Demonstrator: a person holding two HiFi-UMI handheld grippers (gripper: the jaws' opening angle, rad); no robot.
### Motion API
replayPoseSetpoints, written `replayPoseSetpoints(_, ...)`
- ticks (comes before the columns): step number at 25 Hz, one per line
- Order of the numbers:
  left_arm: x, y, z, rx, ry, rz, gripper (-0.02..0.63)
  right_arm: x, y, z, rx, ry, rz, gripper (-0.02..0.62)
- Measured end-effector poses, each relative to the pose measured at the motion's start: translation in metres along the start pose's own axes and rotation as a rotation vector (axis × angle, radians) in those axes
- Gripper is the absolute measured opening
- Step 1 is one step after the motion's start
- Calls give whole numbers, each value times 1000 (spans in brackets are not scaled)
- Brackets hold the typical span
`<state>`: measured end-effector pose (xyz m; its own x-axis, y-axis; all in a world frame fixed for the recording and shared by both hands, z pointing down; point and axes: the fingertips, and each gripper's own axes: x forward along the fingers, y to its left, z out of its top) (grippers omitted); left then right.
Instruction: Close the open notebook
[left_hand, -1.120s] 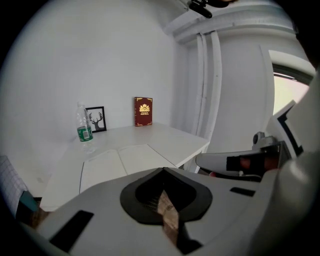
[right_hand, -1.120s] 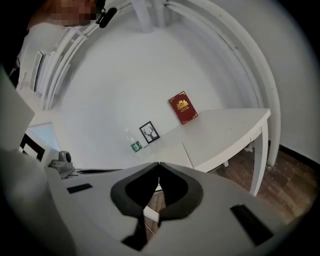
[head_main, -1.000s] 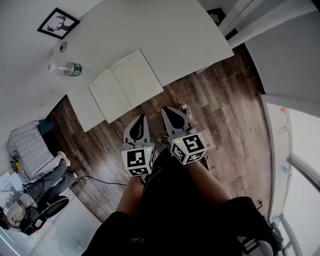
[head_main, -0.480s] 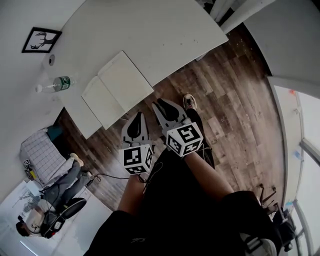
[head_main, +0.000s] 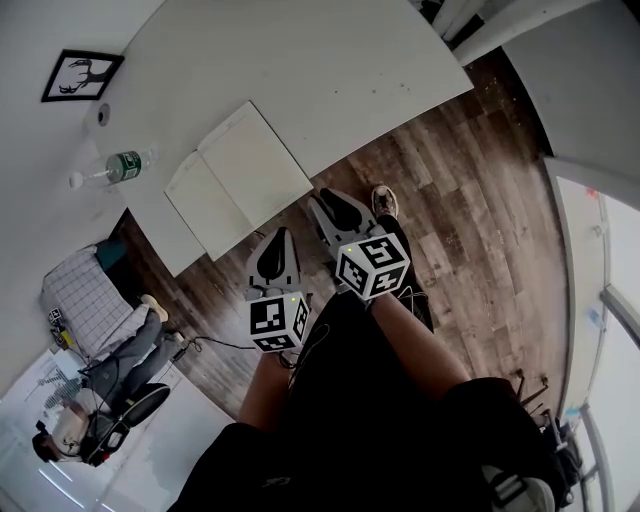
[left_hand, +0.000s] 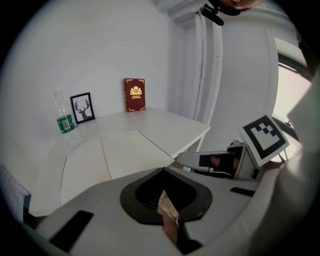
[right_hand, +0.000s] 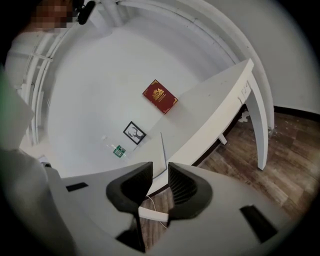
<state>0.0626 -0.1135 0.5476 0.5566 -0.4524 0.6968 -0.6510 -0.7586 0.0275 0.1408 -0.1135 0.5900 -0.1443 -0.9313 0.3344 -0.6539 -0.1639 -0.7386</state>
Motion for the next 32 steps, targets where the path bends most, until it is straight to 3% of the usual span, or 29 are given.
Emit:
replayPoseSetpoints(10, 9, 1, 2, -38, 9, 21, 3, 16, -7, 0, 70, 29, 36, 94)
replayPoseSetpoints(18, 9, 3, 0, -64, 12, 36, 3, 22, -7, -4, 41, 53, 43, 86)
replayPoseSetpoints(23, 3, 8, -1, -80, 2, 54, 3, 19, 1, 3, -69, 46, 49, 48)
replayPoseSetpoints(27, -4, 9, 0, -119, -22, 67, 3, 12, 14, 13, -218, 38, 52, 41)
replayPoseSetpoints(32, -19, 21, 2, -153, -65, 103, 3, 8, 39, 25, -331, 24, 69, 40)
